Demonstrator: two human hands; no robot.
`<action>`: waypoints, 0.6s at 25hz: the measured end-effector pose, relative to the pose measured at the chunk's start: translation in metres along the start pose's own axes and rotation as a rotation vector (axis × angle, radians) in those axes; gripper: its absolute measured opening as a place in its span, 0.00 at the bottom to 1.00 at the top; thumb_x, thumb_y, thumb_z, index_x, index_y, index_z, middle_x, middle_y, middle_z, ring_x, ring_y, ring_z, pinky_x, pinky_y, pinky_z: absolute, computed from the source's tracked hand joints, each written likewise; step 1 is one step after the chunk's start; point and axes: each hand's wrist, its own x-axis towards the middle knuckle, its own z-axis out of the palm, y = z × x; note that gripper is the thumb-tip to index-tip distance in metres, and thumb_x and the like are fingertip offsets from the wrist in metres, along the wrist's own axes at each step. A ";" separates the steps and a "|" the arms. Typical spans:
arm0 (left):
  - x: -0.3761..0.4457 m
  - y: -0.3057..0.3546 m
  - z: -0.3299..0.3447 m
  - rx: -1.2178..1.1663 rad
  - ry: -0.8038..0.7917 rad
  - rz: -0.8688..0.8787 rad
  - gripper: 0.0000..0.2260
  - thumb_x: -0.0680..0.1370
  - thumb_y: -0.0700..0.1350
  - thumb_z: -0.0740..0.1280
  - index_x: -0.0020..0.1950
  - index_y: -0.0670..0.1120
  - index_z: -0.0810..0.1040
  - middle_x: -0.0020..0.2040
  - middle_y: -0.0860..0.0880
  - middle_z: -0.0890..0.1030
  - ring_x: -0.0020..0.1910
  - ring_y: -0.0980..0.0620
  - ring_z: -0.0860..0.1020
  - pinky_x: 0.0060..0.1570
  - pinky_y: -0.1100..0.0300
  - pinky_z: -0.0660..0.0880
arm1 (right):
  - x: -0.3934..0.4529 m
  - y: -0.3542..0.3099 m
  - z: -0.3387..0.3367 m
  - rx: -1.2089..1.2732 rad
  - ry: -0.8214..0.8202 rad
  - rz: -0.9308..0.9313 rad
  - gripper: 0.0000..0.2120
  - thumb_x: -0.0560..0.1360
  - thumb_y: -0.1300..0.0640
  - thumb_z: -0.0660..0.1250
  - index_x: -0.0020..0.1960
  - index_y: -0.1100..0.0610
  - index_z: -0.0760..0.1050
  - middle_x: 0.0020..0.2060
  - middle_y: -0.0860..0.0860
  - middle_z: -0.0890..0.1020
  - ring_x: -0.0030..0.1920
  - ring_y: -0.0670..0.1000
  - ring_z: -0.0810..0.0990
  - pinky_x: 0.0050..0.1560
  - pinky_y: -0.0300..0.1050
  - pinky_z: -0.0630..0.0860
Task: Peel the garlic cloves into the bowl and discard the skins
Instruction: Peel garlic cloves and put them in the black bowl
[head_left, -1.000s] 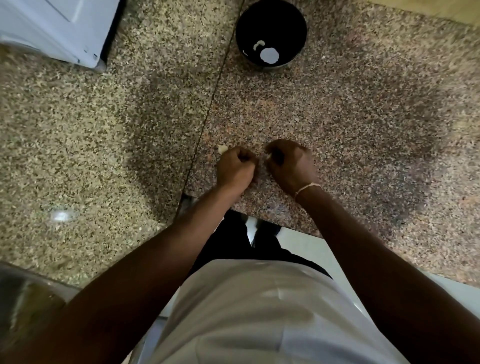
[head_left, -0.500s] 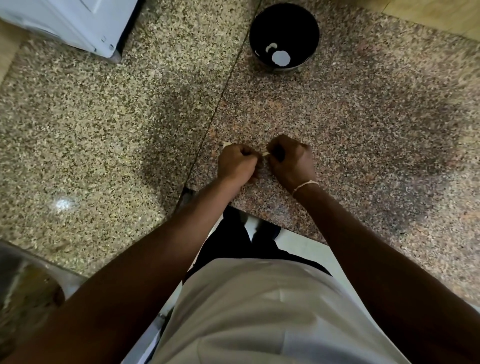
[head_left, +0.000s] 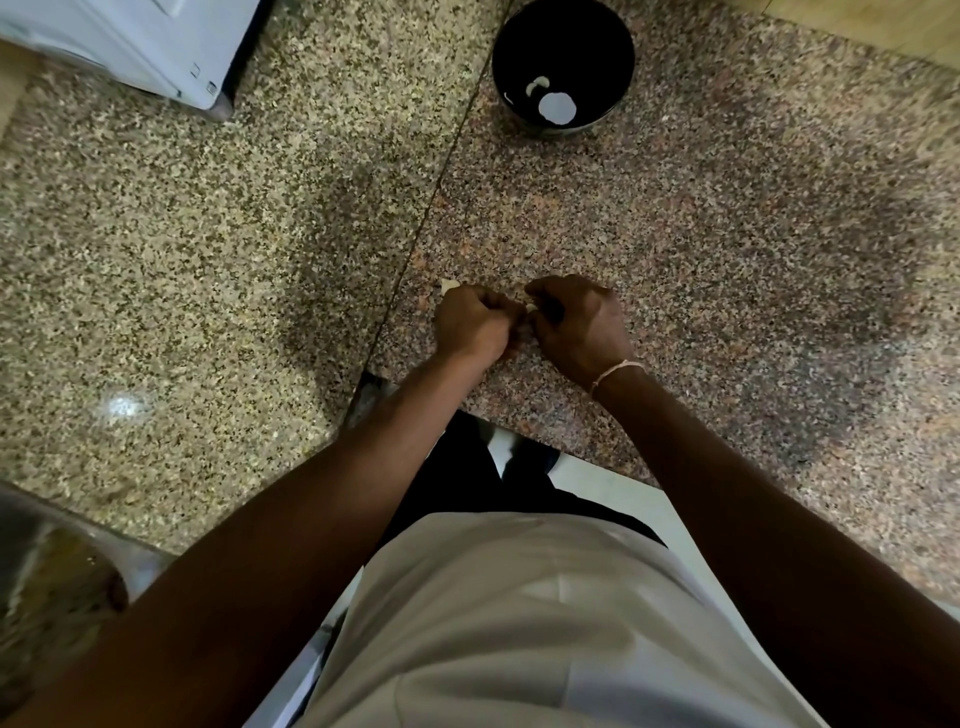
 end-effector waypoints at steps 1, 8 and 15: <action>-0.001 -0.001 0.000 -0.011 -0.003 0.008 0.05 0.77 0.37 0.77 0.42 0.40 0.83 0.30 0.44 0.84 0.26 0.45 0.83 0.31 0.48 0.83 | 0.000 0.000 -0.001 -0.025 -0.010 -0.025 0.12 0.75 0.64 0.68 0.56 0.58 0.85 0.48 0.57 0.86 0.46 0.56 0.84 0.48 0.51 0.81; -0.003 -0.010 -0.003 -0.020 0.002 0.027 0.06 0.78 0.37 0.75 0.41 0.41 0.82 0.29 0.45 0.83 0.24 0.47 0.80 0.27 0.52 0.81 | 0.001 -0.002 -0.002 -0.063 -0.008 -0.026 0.08 0.76 0.63 0.67 0.49 0.59 0.85 0.43 0.56 0.86 0.43 0.56 0.83 0.45 0.52 0.80; 0.000 -0.011 -0.004 -0.030 0.010 0.002 0.07 0.79 0.35 0.72 0.42 0.42 0.83 0.31 0.43 0.84 0.25 0.45 0.81 0.31 0.47 0.83 | 0.002 -0.004 -0.002 -0.068 -0.008 -0.002 0.05 0.75 0.59 0.70 0.46 0.58 0.84 0.40 0.54 0.86 0.41 0.54 0.83 0.42 0.50 0.81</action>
